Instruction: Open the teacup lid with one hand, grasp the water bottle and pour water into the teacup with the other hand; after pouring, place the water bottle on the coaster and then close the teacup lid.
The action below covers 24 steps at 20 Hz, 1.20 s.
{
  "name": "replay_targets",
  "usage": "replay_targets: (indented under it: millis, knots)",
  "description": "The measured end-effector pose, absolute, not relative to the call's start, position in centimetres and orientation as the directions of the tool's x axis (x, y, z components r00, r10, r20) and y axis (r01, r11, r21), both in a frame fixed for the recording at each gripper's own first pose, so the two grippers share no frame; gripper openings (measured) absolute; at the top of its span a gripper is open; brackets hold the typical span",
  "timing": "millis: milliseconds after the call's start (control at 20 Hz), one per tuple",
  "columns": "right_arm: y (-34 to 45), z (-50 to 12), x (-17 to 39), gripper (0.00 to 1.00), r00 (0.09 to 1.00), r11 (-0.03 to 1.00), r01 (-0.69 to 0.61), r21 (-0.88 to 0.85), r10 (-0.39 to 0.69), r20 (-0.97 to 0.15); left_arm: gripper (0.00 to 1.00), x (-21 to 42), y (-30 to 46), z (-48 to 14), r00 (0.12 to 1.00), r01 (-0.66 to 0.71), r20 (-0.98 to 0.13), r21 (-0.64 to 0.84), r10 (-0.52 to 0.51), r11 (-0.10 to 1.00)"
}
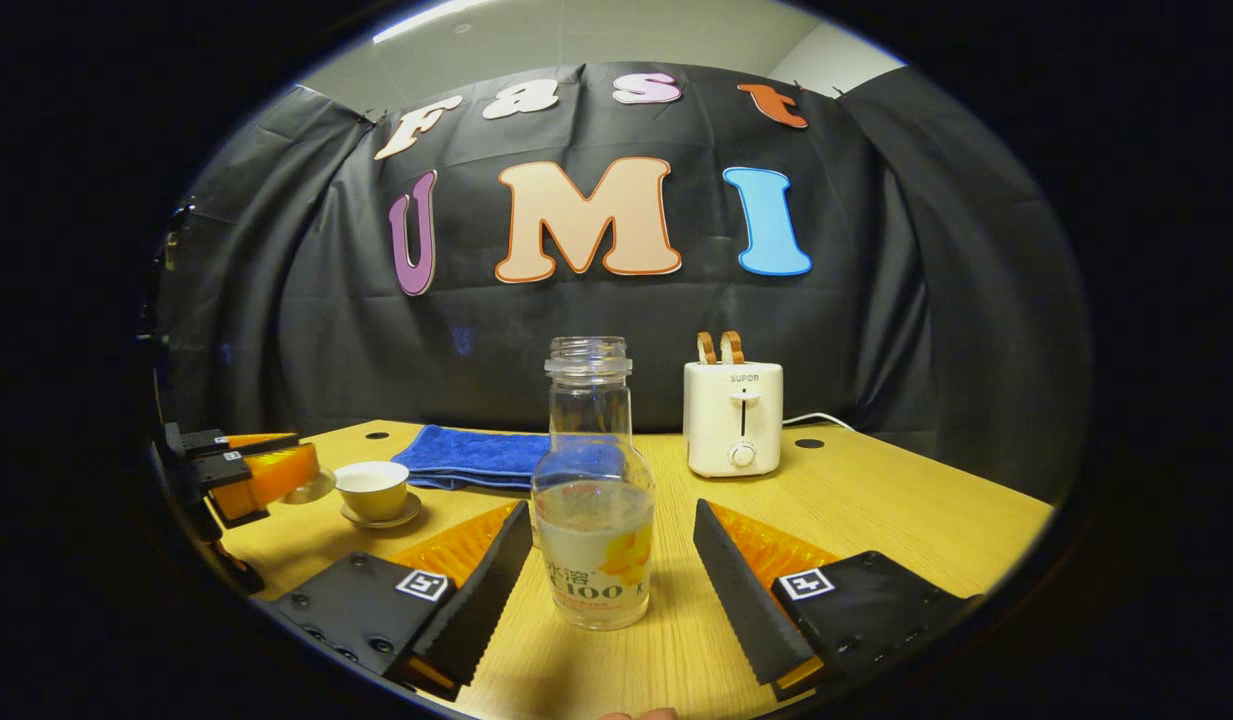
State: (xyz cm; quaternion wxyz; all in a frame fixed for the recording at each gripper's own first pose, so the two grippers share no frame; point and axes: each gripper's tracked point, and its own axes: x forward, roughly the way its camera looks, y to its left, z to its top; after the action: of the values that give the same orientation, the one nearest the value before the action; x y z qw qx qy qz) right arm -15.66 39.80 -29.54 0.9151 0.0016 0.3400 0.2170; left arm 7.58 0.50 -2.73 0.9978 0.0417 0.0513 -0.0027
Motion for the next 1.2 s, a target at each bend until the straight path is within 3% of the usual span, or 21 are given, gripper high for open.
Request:
replay_targets:
  millis: [500,650,1200]
  knots:
    - [41.6,-30.5,-13.2,1.0,0.714,0.907,-0.393,0.153,0.405,-0.571,0.24,4.9,1.8,-2.6,0.995,-0.013,-0.099,0.023,0.015,1.0]
    - [41.6,-30.8,-13.0,0.82,0.718,0.915,-0.379,0.136,0.383,-0.58,0.26,4.6,2.6,-2.5,0.995,-0.035,-0.099,-0.006,0.034,0.999]
    - [45.9,-30.6,-13.6,0.78,0.712,0.887,-0.459,0.056,0.405,-0.573,0.24,3.7,5.2,-2.6,0.993,-0.06,-0.098,0.001,0.06,0.998]
